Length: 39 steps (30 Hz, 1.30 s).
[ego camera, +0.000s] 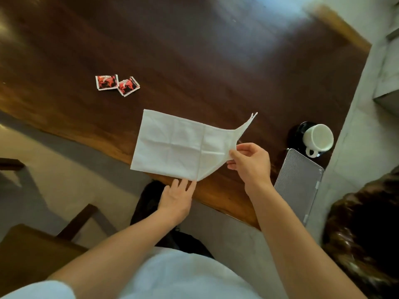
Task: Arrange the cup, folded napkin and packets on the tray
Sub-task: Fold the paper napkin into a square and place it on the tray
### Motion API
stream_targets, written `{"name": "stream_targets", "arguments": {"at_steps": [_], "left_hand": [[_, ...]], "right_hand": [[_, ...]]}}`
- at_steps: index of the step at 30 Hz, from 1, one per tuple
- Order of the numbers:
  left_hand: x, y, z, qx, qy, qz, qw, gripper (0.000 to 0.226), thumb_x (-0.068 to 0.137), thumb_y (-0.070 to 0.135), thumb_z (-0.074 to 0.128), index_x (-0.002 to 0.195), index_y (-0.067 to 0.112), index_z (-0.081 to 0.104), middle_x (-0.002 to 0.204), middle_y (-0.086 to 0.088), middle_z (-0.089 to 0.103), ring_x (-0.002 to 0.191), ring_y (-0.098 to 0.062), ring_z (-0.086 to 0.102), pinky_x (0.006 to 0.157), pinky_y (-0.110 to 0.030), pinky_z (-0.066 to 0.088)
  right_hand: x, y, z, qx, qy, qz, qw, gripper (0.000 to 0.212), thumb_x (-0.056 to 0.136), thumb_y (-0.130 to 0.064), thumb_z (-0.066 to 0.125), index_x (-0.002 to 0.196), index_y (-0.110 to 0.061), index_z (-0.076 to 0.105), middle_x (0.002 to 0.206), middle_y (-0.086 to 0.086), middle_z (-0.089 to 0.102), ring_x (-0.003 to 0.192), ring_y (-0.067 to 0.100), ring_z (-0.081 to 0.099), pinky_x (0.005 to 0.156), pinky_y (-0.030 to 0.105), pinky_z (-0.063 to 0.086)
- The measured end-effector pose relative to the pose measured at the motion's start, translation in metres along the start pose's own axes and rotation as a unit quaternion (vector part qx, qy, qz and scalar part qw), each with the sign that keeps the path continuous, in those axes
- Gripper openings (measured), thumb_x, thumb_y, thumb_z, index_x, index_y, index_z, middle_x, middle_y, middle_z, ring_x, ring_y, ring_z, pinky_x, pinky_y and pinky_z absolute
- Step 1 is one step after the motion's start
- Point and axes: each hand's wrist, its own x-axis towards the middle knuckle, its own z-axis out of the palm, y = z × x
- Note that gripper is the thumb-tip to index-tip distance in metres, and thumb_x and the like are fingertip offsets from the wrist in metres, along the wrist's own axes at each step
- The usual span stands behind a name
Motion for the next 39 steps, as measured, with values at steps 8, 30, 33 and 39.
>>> {"name": "stream_targets", "arguments": {"at_steps": [8,30,33,39], "left_hand": [[-0.004,0.007,-0.009,-0.01,-0.093,-0.013,0.995,0.054,0.099,0.02,0.052,0.15,0.014,0.035,0.134,-0.014,0.056,0.123,-0.035,0.049,0.1,-0.045,0.043],[-0.013,-0.089,-0.07,-0.688,0.208,-0.363,0.593,0.029,0.087,0.018,0.078,0.114,0.016,0.069,0.102,0.0,0.072,0.088,-0.017,0.071,0.085,-0.04,0.062],[-0.017,-0.08,-0.098,-0.683,0.241,-0.21,0.657,0.024,0.089,0.023,0.076,0.113,0.017,0.075,0.101,0.006,0.073,0.093,-0.014,0.069,0.076,-0.03,0.062],[-0.016,-0.117,-0.049,-0.653,0.191,-0.386,0.624,0.02,0.094,0.017,0.068,0.112,0.007,0.071,0.085,0.003,0.069,0.078,-0.021,0.069,0.085,-0.046,0.062]], "right_hand": [[-0.044,-0.024,0.106,-0.126,-0.167,-0.145,0.967,0.009,0.093,-0.016,0.067,0.101,-0.017,0.066,0.09,0.001,0.07,0.079,0.013,0.069,0.072,0.025,0.06],[-0.026,0.082,0.07,-0.352,-0.309,0.02,0.883,0.039,0.099,-0.019,0.054,0.138,-0.016,0.051,0.138,0.007,0.056,0.121,0.024,0.057,0.087,0.025,0.047],[-0.026,0.087,0.068,-0.356,-0.317,0.028,0.879,0.039,0.099,-0.021,0.054,0.138,-0.016,0.05,0.138,0.007,0.056,0.123,0.024,0.056,0.093,0.027,0.048],[-0.019,0.097,0.059,-0.348,-0.309,0.036,0.884,0.034,0.1,-0.024,0.055,0.133,-0.018,0.054,0.132,0.005,0.059,0.11,0.018,0.057,0.088,0.025,0.049]]}}
